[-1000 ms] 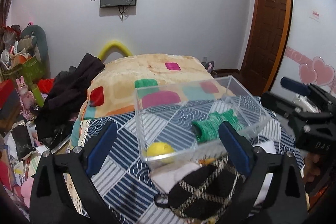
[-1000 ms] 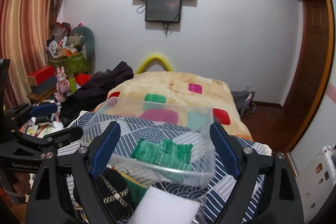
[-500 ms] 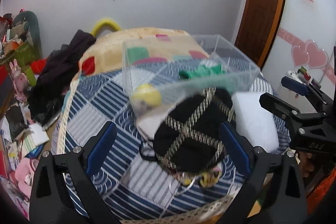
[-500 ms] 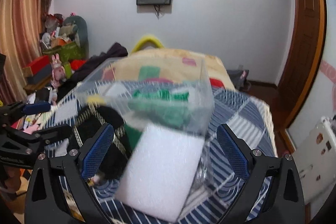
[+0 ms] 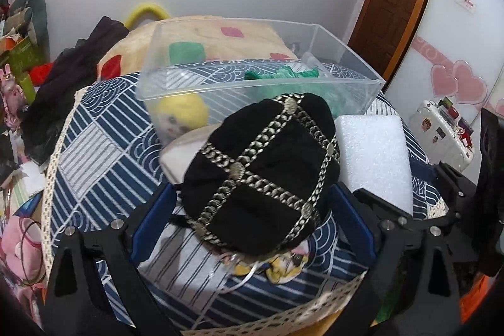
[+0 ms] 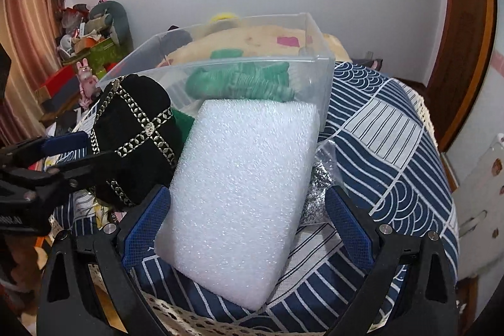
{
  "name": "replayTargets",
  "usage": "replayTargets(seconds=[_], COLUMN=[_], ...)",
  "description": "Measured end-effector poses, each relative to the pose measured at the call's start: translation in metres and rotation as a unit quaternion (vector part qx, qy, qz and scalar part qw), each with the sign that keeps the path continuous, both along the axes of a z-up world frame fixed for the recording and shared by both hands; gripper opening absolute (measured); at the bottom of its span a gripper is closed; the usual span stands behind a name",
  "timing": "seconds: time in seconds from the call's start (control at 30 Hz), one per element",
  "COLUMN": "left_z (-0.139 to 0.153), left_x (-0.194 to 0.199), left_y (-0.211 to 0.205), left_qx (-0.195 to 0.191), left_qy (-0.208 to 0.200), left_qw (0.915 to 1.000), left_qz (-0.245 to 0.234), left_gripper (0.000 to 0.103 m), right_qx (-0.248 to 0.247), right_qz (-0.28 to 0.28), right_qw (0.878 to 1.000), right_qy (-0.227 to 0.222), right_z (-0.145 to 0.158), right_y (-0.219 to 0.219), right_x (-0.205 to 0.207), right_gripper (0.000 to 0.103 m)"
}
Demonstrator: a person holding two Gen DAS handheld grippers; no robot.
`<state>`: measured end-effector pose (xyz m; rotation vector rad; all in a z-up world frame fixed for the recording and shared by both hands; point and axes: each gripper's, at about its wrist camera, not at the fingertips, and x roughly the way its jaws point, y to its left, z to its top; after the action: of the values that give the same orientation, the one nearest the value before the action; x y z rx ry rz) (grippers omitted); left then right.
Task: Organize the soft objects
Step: 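Grasp the white foam block with the right gripper while the left grasps the black cap, then place the foam block into the box with the right gripper while the left drops the black cap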
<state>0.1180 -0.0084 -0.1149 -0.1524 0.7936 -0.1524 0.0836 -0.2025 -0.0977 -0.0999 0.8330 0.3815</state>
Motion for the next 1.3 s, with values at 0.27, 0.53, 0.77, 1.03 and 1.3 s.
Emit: replayTargets(seconds=[0.27,0.53,0.77,1.03,1.3], left_z=[-0.008,-0.001,0.021,0.049,0.076], left_x=[-0.002,-0.019,-0.033,-0.047,-0.054], left_y=[0.002,0.009,0.016,0.022,0.035], left_qx=[0.009,0.006,-0.005,-0.011,-0.008], left_qy=[-0.001,-0.017,-0.046,-0.085,-0.126], left_qw=[1.0,0.9998,0.9989,0.9964,0.9919], left_qz=[0.002,-0.001,-0.006,-0.003,0.009], left_gripper=[0.058,0.03,0.021,0.021,0.021], right_qx=[-0.006,0.007,0.024,0.035,0.059], right_qz=[0.014,0.0,-0.003,0.002,0.0], right_qw=[1.0,1.0,1.0,0.998,0.994], right_qy=[0.005,0.0,-0.017,-0.049,-0.087], right_z=[-0.004,0.0,0.013,0.022,0.051], right_y=[0.009,0.0,-0.011,-0.017,-0.021], right_x=[-0.005,-0.005,-0.011,-0.019,-0.02], right_gripper=[0.098,0.087,0.056,0.044,0.04])
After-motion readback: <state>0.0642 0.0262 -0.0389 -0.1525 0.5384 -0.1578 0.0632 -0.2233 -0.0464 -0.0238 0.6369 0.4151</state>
